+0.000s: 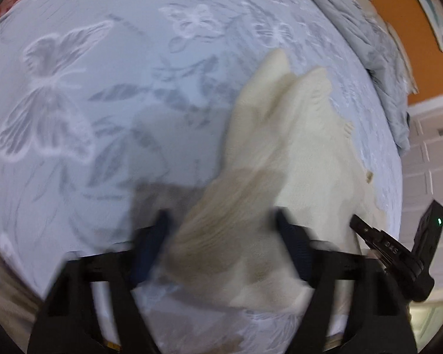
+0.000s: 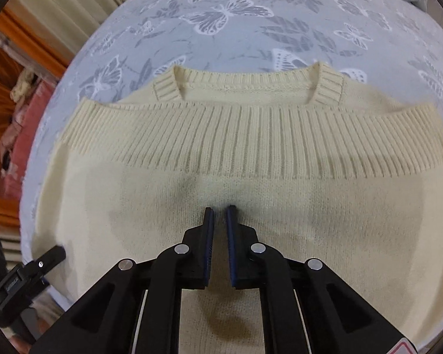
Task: Fold small clothes
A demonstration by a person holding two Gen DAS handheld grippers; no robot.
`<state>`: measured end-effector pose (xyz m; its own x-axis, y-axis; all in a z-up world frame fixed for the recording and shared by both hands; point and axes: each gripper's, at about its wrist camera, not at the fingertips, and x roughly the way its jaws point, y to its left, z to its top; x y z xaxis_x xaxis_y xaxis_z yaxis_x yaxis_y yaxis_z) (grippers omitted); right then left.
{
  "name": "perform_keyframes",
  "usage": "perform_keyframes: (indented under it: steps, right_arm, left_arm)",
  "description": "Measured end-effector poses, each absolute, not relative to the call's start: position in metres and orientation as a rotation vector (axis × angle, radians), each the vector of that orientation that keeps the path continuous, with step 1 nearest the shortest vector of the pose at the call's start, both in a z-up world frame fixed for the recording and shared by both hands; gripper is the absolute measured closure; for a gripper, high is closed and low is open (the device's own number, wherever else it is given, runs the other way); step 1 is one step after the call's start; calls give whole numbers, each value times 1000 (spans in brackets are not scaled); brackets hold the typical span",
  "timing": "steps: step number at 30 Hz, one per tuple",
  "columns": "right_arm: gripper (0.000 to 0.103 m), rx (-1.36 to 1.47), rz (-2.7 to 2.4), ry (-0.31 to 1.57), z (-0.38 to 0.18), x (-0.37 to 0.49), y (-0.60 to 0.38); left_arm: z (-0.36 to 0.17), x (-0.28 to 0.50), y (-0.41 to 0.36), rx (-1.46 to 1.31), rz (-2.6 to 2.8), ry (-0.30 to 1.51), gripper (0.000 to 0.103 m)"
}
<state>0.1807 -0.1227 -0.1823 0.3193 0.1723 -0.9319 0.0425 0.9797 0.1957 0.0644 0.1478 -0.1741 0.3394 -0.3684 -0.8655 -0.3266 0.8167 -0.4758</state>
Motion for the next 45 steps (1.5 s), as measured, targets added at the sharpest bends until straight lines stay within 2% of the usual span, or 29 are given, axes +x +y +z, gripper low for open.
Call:
perform_keyframes:
  steps: [2, 3, 4, 9, 11, 13, 15, 18, 21, 23, 24, 25, 26, 29, 32, 34, 37, 38, 39, 40, 43, 45]
  right_arm:
    - [97, 161, 92, 1242, -182, 181, -120]
    - [97, 159, 97, 1237, -182, 181, -120]
    - [97, 168, 101, 1233, -181, 180, -120]
    - [87, 358, 136, 1104, -145, 138, -163]
    - [84, 390, 131, 1032, -125, 105, -187]
    - [76, 437, 111, 989, -113, 70, -216]
    - [75, 498, 78, 963, -105, 32, -251]
    - [72, 550, 6, 946, -101, -13, -299]
    - [66, 554, -48, 955, -108, -38, -326]
    - [62, 569, -63, 974, -114, -45, -336]
    - [58, 576, -59, 974, -115, -48, -337]
    - [46, 578, -54, 969, -115, -51, -337]
    - [36, 580, -49, 962, -113, -54, -340]
    - [28, 629, 35, 946, -110, -38, -332]
    - [24, 693, 152, 994, -117, 1, -313]
    - [22, 712, 208, 1049, -133, 35, -293]
    - [22, 735, 214, 1162, -160, 64, -265]
    - [32, 771, 230, 1189, -168, 73, -254]
    - [47, 799, 251, 1183, -169, 78, -247]
    - [73, 784, 267, 1163, -161, 83, -236]
    - [81, 696, 334, 1004, -105, 78, -228]
    - [81, 677, 342, 921, -76, 67, -238]
  left_arm:
    - [-167, 68, 147, -645, -31, 1241, 66]
    - [-163, 68, 146, -646, -41, 1235, 75]
    - [-157, 68, 145, -646, -41, 1226, 77]
    - [-74, 64, 107, -526, -155, 1076, 81]
    - [-35, 59, 71, -416, -231, 1015, 83]
    - [-3, 53, 22, -323, -328, 964, 86]
    - [14, 48, -34, -250, -430, 949, 88]
    - [-4, 42, -114, -141, -526, 1001, 88]
    - [-65, 34, -180, -51, -576, 1142, 87]
    - [-94, 21, -191, -86, -555, 1232, 86]
    - [-94, 13, -188, -117, -548, 1225, 82]
    - [-91, 4, -183, -133, -547, 1197, 65]
    - [-82, -8, -172, -122, -555, 1143, 44]
    - [-62, -31, -142, -69, -559, 1043, 13]
    - [-53, -45, -106, 55, -435, 961, 11]
    - [-63, -46, -82, 91, -361, 990, 11]
    - [-80, -47, -52, 91, -263, 1052, 11]
    - [-83, -46, -45, 88, -244, 1069, 11]
    - [-87, -46, -40, 84, -229, 1082, 11]
    - [-89, -46, -40, 85, -222, 1087, 12]
    - [-86, -44, -48, 107, -228, 1066, 11]
    - [-82, -41, -56, 111, -248, 1046, 11]
